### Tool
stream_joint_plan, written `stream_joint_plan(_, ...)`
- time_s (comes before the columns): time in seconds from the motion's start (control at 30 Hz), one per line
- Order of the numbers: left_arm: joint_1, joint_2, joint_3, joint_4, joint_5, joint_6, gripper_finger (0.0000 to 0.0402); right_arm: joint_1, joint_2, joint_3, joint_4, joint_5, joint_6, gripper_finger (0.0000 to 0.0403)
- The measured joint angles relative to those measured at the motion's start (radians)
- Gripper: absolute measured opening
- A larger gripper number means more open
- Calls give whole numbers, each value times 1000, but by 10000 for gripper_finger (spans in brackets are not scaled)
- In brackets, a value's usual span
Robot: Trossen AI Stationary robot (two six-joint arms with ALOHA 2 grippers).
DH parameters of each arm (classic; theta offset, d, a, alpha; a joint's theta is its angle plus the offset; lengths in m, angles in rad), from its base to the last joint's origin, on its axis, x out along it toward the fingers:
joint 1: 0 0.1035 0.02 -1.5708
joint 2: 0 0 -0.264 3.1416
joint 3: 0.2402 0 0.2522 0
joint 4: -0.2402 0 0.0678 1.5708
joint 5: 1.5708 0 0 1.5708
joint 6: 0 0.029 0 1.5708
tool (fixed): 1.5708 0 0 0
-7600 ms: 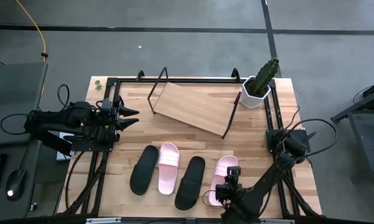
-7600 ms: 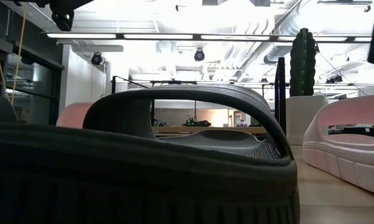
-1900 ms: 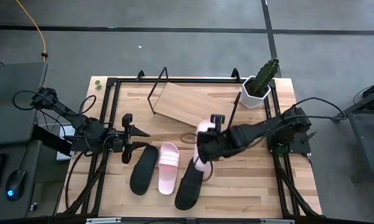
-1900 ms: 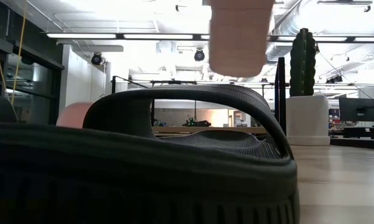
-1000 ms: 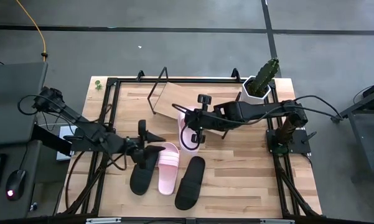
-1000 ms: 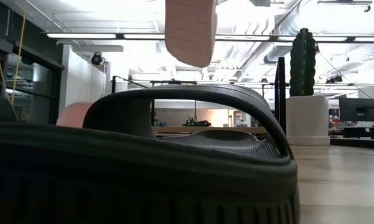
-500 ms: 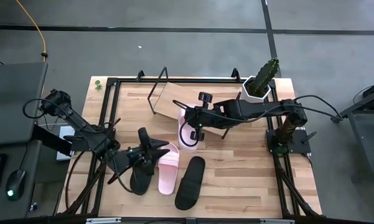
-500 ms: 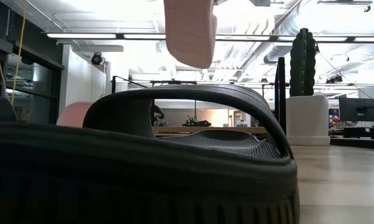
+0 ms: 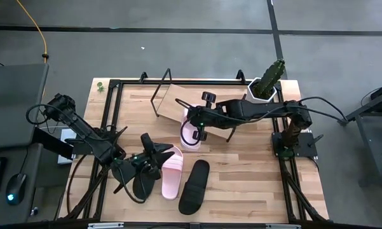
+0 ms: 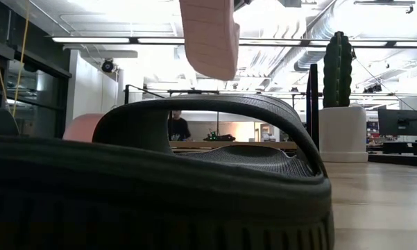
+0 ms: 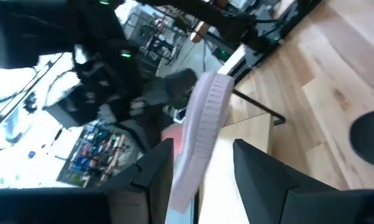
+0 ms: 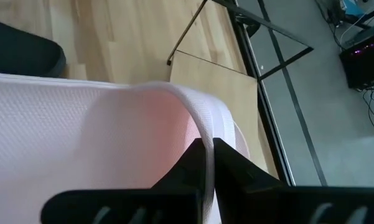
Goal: Pick and place slides into the shelf
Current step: Put the right pink slide on the shelf
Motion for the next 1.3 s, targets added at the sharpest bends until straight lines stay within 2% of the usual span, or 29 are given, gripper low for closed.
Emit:
stream_joint_plan(0.27,1,0,1,2,-2,-3,150,-5,50,0,41,-11,-25,2)
stream_joint_plan(0.8,0,0,1,-76,20,-66,151,-24,51,0,94,-20,-46,2)
stream_joint_plan(1.17,1,0,1,-73,46,-77,216,-24,51,0,162,-46,-73,2)
stream_joint_plan(1.3,15,0,1,-73,52,-90,229,-23,51,0,184,-51,-73,2)
